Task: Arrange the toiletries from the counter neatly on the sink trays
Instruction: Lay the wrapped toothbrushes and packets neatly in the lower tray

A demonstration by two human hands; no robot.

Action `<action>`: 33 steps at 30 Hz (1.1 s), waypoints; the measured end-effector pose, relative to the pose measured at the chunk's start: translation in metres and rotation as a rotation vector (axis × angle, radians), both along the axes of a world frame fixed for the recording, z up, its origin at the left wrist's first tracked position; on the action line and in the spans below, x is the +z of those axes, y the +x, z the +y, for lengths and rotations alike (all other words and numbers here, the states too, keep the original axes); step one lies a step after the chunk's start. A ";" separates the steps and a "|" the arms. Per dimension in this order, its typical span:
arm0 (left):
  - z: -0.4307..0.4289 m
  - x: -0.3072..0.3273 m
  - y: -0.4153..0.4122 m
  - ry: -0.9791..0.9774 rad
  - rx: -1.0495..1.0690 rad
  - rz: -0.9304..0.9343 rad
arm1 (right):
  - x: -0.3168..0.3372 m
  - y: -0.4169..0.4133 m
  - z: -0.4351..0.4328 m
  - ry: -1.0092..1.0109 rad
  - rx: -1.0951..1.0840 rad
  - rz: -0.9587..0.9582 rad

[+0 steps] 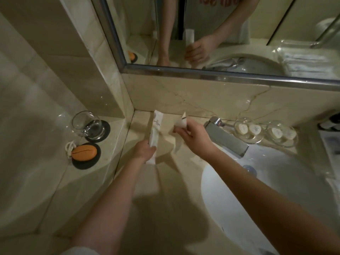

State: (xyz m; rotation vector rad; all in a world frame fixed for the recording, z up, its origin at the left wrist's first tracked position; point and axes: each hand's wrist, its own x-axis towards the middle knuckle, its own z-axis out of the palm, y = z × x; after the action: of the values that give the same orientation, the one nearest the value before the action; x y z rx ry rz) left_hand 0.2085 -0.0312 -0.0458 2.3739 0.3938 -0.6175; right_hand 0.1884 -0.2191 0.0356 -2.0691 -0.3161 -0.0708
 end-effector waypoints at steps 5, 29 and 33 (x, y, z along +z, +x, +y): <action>-0.016 0.018 -0.034 -0.175 0.083 -0.086 | 0.024 -0.026 -0.018 0.493 -0.096 0.365; -0.223 0.072 -0.172 -0.502 -0.264 0.019 | 0.024 -0.212 -0.224 0.545 -0.665 0.353; -0.251 0.067 -0.186 -0.557 -0.420 0.236 | 0.017 -0.241 -0.264 0.641 -0.752 0.371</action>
State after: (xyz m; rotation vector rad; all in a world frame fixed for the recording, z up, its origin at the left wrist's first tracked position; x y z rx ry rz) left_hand 0.0228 -0.2822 0.0216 1.8520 -0.1765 -1.0503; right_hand -0.0522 -0.4828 0.0526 -1.4182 0.6473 -0.2076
